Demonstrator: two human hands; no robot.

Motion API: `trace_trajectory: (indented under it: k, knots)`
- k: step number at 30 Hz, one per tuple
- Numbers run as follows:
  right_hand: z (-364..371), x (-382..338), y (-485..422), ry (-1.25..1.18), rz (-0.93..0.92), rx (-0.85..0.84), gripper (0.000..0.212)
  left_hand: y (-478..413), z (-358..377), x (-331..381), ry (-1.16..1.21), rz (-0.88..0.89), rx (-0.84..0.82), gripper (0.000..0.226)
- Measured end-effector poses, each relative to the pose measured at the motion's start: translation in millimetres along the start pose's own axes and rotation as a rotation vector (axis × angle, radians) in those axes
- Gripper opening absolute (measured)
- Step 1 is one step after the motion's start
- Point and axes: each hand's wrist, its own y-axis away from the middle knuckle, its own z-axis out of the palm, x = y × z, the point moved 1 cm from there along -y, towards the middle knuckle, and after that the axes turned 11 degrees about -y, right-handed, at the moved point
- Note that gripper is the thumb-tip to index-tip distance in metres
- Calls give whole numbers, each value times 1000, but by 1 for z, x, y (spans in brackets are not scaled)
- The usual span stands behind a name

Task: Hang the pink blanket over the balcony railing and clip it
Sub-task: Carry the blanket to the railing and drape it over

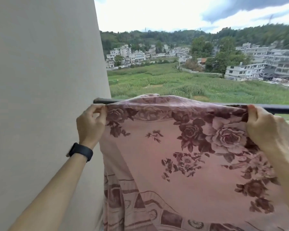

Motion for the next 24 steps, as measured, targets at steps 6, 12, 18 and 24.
trace_trajectory:
  k: [6,12,18,24]
  knots:
    - [-21,61,10,-10,-238,-164,77,34,37,31,-361,189,-251,47]
    - [-22,112,26,-71,-460,-3,38,60,60,67,-423,336,-183,30]
    - [-57,148,5,87,-258,128,41,64,1,47,-358,186,160,25]
    - [-33,129,14,8,37,248,26,104,62,58,-517,453,-149,48]
